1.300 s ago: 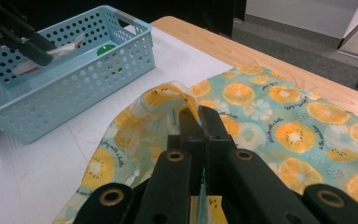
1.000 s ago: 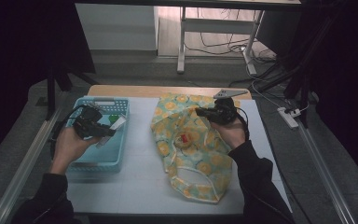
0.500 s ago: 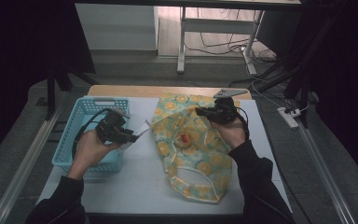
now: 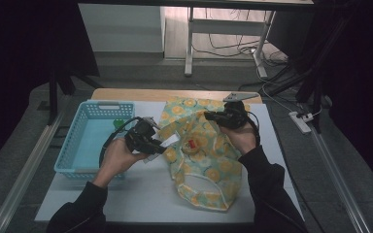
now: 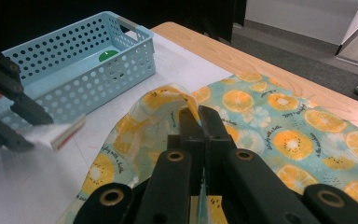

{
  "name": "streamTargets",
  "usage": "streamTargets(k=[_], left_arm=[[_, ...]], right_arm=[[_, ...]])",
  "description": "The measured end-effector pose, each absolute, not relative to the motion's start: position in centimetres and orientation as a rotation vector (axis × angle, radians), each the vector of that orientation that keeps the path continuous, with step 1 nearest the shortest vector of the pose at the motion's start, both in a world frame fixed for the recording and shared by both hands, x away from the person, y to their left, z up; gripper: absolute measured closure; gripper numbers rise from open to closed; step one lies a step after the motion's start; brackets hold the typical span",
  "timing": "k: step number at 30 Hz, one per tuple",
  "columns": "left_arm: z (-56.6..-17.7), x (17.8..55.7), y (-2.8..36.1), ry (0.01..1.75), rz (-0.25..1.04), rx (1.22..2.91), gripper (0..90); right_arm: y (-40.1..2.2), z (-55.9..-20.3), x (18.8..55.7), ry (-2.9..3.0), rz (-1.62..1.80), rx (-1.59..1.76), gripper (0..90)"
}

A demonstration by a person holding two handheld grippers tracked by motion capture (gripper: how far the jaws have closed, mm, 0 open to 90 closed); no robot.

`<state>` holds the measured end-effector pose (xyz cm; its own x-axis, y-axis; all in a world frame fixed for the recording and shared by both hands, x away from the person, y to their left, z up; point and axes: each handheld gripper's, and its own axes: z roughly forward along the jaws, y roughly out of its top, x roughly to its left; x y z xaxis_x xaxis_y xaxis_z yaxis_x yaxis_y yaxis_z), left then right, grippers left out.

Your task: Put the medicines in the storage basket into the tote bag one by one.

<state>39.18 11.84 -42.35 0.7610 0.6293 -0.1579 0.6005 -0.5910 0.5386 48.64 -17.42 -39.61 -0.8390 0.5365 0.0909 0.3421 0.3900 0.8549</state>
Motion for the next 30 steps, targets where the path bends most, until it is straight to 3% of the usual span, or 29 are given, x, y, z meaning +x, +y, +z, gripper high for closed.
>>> streamTargets(k=[16,30], left_arm=[[-43.8,41.4,5.6,0.82,0.038,2.409,68.9],[-45.5,43.7,2.4,0.841,0.05,2.38,68.9]], right_arm=[[-17.3,-39.5,48.6,2.444,1.436,0.779,89.8],[-17.4,-39.7,48.7,2.449,1.422,0.776,89.8]])
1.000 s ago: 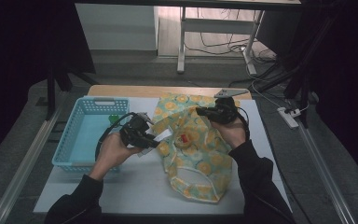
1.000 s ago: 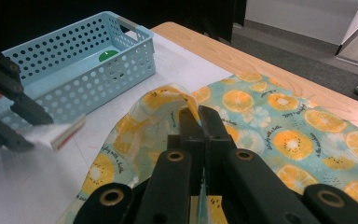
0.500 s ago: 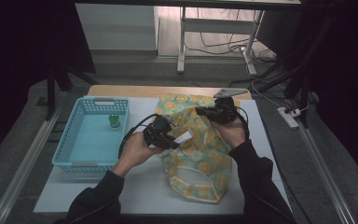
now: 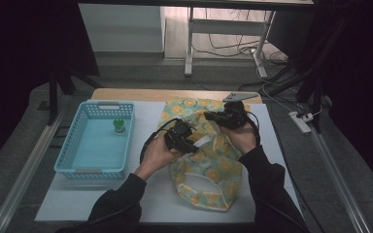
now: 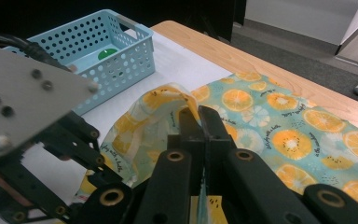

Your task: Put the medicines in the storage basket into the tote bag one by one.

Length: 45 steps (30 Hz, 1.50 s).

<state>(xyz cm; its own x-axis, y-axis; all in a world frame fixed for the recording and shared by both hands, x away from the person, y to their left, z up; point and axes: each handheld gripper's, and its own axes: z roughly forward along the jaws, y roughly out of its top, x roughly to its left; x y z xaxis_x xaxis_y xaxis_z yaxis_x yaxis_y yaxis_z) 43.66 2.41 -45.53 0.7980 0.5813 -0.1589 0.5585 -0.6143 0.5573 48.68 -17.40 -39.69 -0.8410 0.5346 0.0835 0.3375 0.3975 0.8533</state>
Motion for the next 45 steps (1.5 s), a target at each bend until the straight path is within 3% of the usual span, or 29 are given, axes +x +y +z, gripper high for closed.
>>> streamTargets(k=[12,39,43,45], left_arm=[[-46.2,45.5,0.8,0.846,0.119,2.368,68.8],[-47.8,48.5,1.1,0.891,0.259,2.342,68.3],[-48.1,48.6,1.2,0.878,0.29,2.342,66.2],[-48.1,48.7,1.3,0.878,0.271,2.326,59.7]], right_arm=[[-17.5,-39.9,48.8,2.448,1.412,0.786,89.8],[-17.1,-40.6,49.0,2.452,1.406,0.8,89.7],[-17.0,-40.7,49.0,2.451,1.405,0.801,89.7],[-17.0,-40.7,49.0,2.45,1.405,0.804,89.8]])
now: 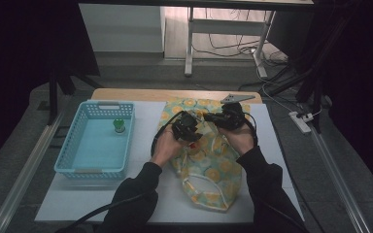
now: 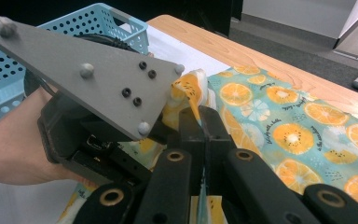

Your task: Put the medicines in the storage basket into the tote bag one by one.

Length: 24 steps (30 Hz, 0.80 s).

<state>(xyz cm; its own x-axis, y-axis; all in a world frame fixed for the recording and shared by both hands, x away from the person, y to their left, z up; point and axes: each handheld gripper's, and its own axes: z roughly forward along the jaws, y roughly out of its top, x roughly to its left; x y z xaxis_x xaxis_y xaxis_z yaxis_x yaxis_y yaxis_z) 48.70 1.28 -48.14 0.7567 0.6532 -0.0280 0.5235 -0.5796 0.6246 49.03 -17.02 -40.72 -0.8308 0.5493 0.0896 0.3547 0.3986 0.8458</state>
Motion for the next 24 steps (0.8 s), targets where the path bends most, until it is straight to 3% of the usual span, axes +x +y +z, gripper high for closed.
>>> streamTargets(k=[24], left_arm=[[-46.4,46.2,3.3,0.793,0.113,2.29,22.7]], right_arm=[[-17.4,-40.7,49.1,2.447,1.407,0.813,89.7]])
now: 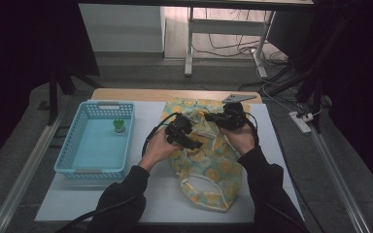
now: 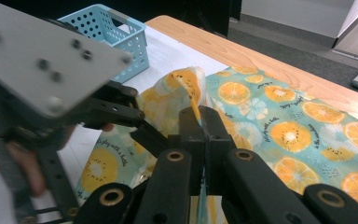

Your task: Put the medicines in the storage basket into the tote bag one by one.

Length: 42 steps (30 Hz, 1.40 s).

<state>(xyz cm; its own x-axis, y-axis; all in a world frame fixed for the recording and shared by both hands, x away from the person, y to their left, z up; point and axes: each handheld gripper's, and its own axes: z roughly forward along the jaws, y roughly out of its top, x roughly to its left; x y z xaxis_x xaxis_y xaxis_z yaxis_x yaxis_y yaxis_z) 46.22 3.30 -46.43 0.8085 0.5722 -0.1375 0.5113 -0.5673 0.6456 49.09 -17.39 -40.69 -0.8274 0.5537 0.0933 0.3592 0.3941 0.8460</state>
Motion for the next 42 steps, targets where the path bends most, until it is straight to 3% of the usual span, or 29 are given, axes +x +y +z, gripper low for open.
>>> streamTargets(k=[11,18,42], left_arm=[[-45.2,45.2,5.1,0.771,0.09,2.201,6.5],[-44.6,44.8,6.7,0.748,0.103,2.183,0.9],[-42.7,44.0,15.9,0.899,0.21,2.096,0.0]], right_arm=[[-17.5,-40.8,49.0,2.451,1.405,0.817,89.7],[-17.6,-40.8,49.0,2.452,1.409,0.817,89.7],[-17.7,-40.8,48.9,2.45,1.405,0.815,89.7]])
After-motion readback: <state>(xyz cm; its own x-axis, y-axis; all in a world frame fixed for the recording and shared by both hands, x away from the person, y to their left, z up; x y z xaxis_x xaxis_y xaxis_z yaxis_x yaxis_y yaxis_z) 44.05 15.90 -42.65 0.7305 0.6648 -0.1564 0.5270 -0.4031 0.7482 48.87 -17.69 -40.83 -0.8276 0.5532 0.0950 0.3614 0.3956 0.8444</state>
